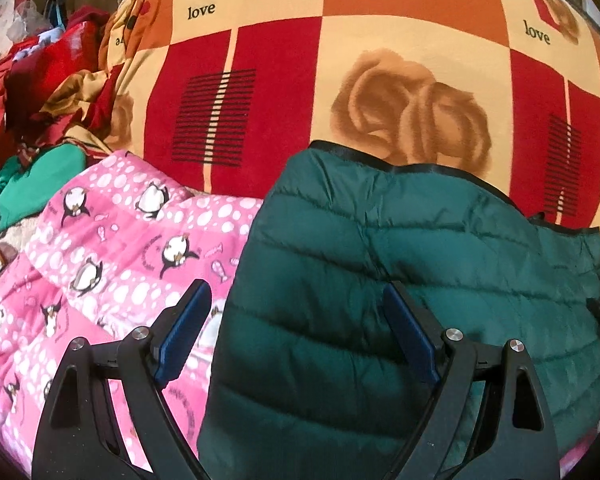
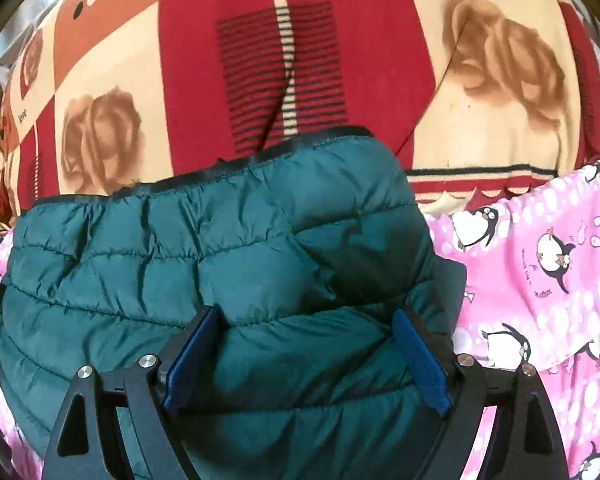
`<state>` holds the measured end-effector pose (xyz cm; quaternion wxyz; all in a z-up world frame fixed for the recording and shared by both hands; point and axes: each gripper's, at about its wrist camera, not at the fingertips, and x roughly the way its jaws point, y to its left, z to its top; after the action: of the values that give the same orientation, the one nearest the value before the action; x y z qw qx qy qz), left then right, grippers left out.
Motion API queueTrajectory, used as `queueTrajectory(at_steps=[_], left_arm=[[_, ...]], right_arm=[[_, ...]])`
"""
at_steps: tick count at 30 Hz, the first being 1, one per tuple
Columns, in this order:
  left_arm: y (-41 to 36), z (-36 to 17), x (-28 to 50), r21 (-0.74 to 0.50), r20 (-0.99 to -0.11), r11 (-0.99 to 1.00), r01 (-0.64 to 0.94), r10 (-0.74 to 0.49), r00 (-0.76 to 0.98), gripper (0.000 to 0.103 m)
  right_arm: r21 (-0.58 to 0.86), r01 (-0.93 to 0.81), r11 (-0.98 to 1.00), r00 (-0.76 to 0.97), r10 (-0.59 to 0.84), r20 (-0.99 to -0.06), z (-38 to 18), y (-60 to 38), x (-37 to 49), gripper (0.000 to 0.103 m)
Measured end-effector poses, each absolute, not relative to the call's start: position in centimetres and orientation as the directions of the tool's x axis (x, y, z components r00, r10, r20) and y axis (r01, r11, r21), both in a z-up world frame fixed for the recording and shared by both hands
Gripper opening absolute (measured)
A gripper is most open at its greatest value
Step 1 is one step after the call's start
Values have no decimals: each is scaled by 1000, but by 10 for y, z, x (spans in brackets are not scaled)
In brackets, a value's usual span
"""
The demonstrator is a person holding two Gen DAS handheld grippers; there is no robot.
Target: Fold large clothes
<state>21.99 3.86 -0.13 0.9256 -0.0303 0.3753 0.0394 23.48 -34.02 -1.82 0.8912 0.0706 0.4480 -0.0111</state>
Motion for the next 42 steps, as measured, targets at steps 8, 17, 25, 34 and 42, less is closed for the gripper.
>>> queueTrajectory(at_steps=[8,17,25,34,42], left_arm=[[33,14,198,-23,-670,997,-78,43,741,88],[32,18,191,-29,-666,996,-79,40,745,88],[35,13,193,-29,-676,996,-81,40,736,88],[38,-1,204,-29,-699,997,-73,32,714,88],[56,-16,221,-181,-733,983,-23,-120,670,88]], right_arm=[[102,34,994,658,55,-751,16,-324,198,86],[105,9,994,645,75,-761,12,-310,182,86],[107,16,994,644,72,-762,10,-313,181,93],[114,40,993,635,63,-770,2,-326,186,93],[177,96,980,637,76,-767,-4,-356,190,102]])
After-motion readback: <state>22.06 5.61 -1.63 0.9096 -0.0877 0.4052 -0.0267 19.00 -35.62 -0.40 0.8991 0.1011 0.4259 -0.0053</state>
